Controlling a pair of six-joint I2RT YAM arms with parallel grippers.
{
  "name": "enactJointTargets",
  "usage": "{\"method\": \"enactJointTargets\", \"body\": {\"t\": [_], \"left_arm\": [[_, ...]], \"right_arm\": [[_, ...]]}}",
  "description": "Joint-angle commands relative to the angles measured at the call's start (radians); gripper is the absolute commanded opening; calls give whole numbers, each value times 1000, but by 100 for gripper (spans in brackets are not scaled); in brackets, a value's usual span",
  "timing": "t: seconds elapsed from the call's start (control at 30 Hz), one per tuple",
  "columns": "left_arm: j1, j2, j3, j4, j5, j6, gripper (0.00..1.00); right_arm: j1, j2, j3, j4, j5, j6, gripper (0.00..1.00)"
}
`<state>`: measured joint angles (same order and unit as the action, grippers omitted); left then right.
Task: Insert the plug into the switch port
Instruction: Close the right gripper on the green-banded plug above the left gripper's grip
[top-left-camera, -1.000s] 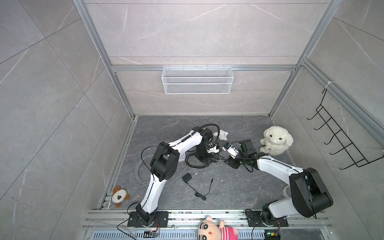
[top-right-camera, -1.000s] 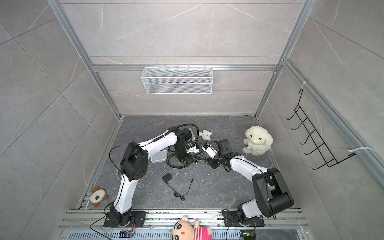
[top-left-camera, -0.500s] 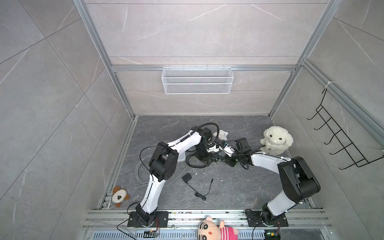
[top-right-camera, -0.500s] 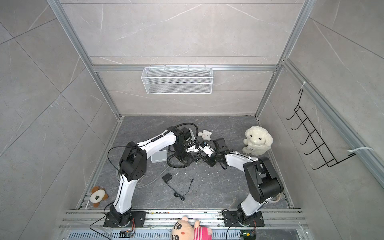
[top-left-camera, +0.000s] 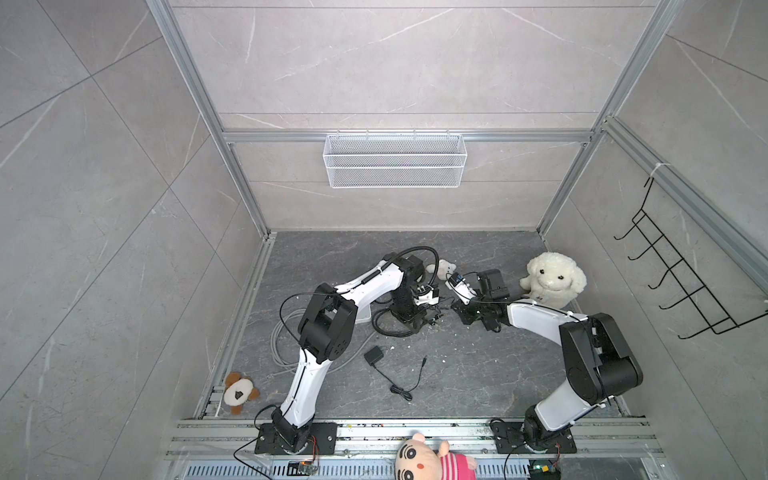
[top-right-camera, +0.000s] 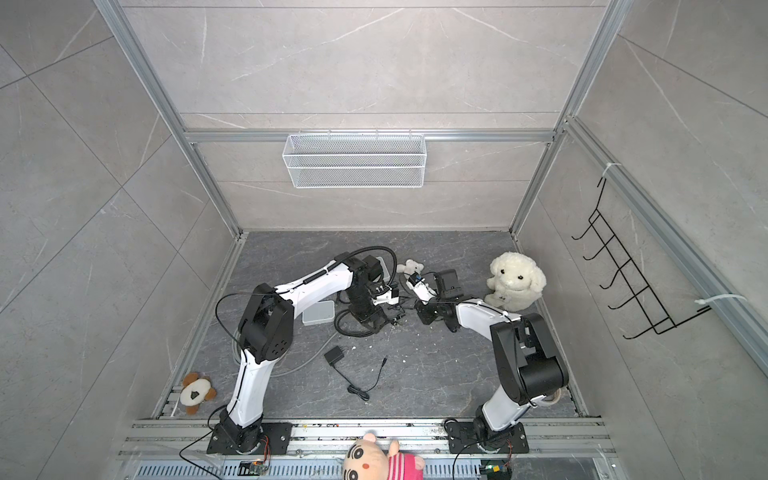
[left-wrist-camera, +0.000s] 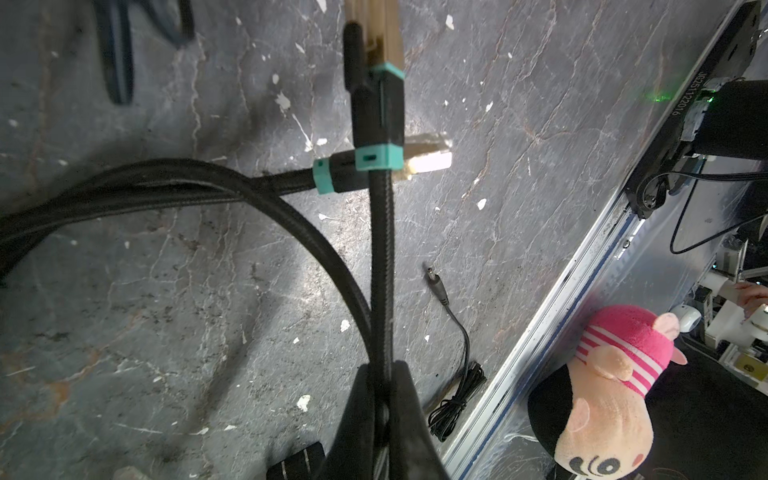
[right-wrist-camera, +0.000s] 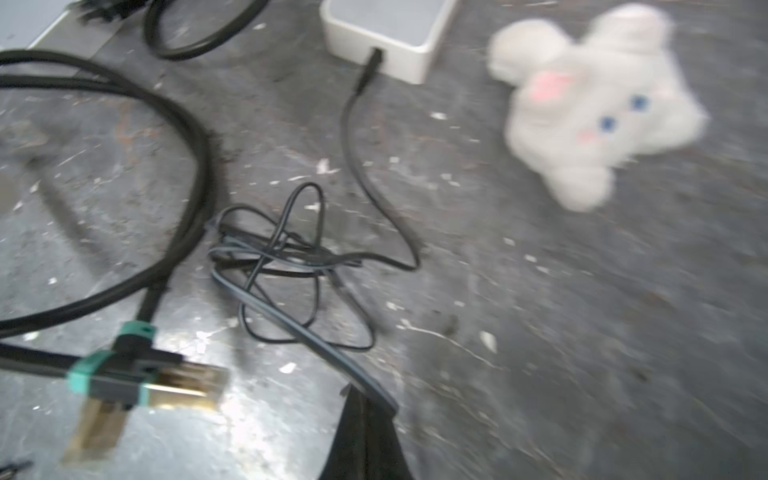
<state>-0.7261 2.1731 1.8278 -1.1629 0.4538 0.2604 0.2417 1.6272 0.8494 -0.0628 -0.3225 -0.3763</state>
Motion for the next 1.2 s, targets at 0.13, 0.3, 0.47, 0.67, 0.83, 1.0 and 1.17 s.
{"method": "enactJointTargets", "body": {"t": [0.13, 0.3, 0.47, 0.67, 0.83, 1.0, 1.17], "left_arm": [[-3, -134, 26, -18, 27, -7, 0], [4, -167, 37, -5, -33, -27, 0], [34, -201, 33, 7, -176, -45, 0], [124, -248, 28, 29, -263, -34, 0], [146, -247, 27, 29, -214, 39, 0], [159, -216, 24, 41, -178, 111, 0], [163, -196, 54, 27, -131, 150, 0]], "right_arm": [[-47, 28, 70, -56, 209, 84, 6], [-50, 42, 100, -113, 262, 108, 26], [-51, -26, 115, -158, 299, 167, 44], [-51, -148, 138, -278, 162, 206, 52], [-52, -181, 178, -256, -72, 505, 50], [-25, -139, 123, 57, -289, 1057, 48], [54, -77, 89, 302, -318, 1276, 52]]}}
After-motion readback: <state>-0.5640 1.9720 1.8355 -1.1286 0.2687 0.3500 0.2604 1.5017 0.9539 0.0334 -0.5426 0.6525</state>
